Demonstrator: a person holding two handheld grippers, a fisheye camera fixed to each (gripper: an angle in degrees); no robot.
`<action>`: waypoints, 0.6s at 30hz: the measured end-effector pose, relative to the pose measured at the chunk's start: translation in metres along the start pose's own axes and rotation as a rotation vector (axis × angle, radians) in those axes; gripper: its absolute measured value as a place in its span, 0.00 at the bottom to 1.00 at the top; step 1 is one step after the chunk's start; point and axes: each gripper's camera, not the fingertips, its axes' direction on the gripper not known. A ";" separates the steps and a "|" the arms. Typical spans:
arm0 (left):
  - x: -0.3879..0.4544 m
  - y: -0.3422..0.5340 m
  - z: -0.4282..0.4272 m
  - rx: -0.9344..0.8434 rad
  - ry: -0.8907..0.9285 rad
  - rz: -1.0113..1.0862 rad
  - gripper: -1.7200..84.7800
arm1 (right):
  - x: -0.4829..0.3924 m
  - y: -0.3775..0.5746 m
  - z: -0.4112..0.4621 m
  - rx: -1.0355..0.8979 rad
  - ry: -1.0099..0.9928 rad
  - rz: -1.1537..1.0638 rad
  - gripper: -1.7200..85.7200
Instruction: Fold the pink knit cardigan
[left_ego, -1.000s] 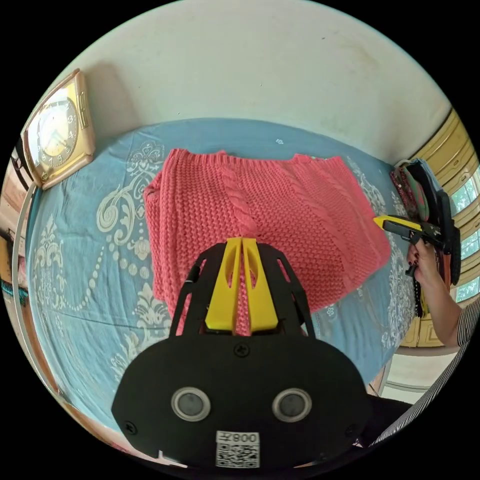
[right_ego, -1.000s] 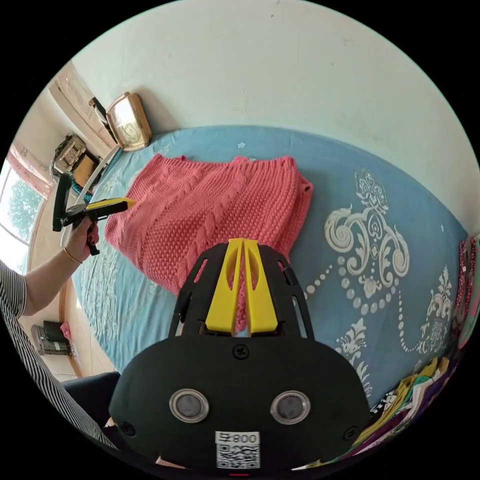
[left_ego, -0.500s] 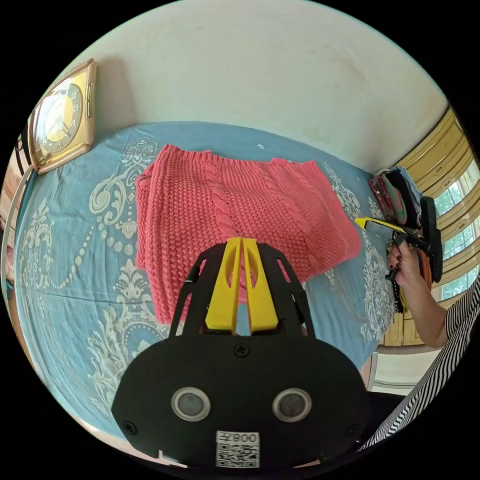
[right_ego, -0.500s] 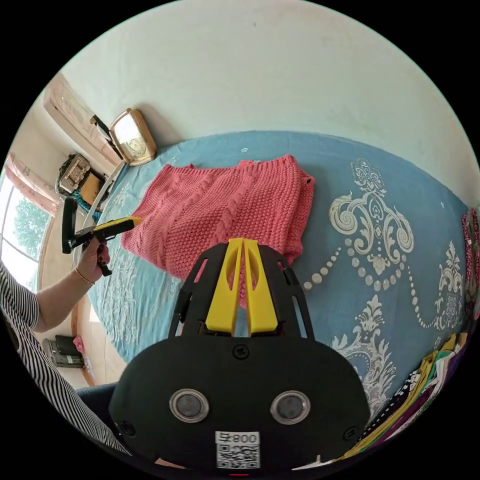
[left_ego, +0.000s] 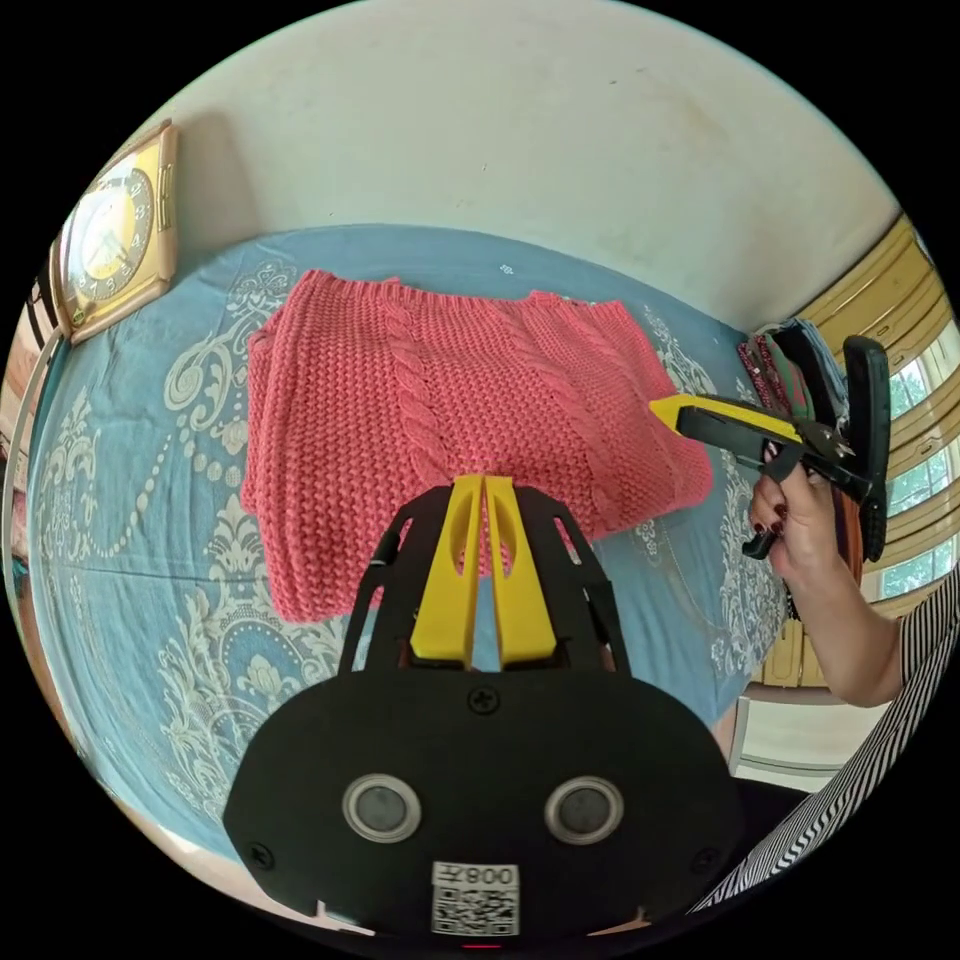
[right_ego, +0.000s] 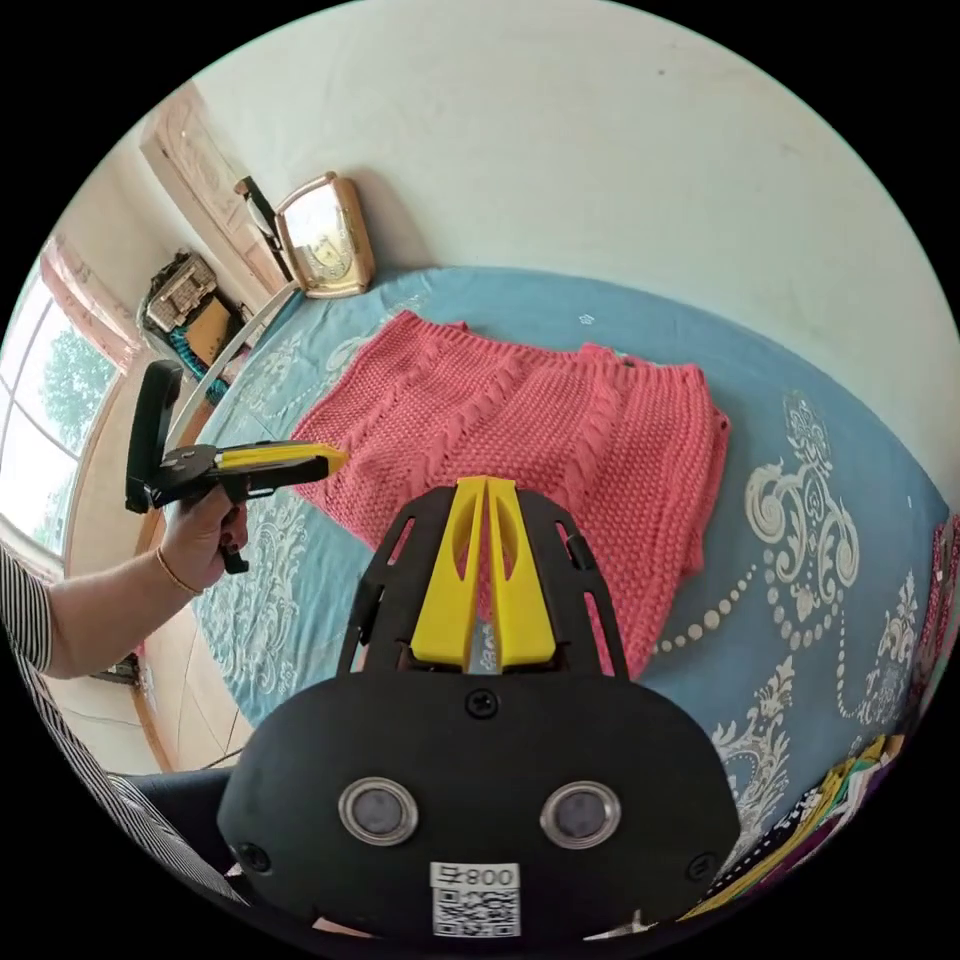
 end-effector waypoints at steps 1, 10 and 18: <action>-0.006 0.006 0.009 -0.032 -0.010 -0.013 0.02 | -0.010 -0.010 0.020 -0.036 -0.003 -0.030 0.02; -0.082 0.093 -0.031 0.013 0.113 -0.267 0.03 | -0.006 -0.029 0.070 -0.210 -0.044 -0.016 0.02; -0.191 0.194 -0.002 0.134 0.367 -0.689 0.07 | -0.036 -0.019 0.084 -0.243 -0.080 -0.070 0.02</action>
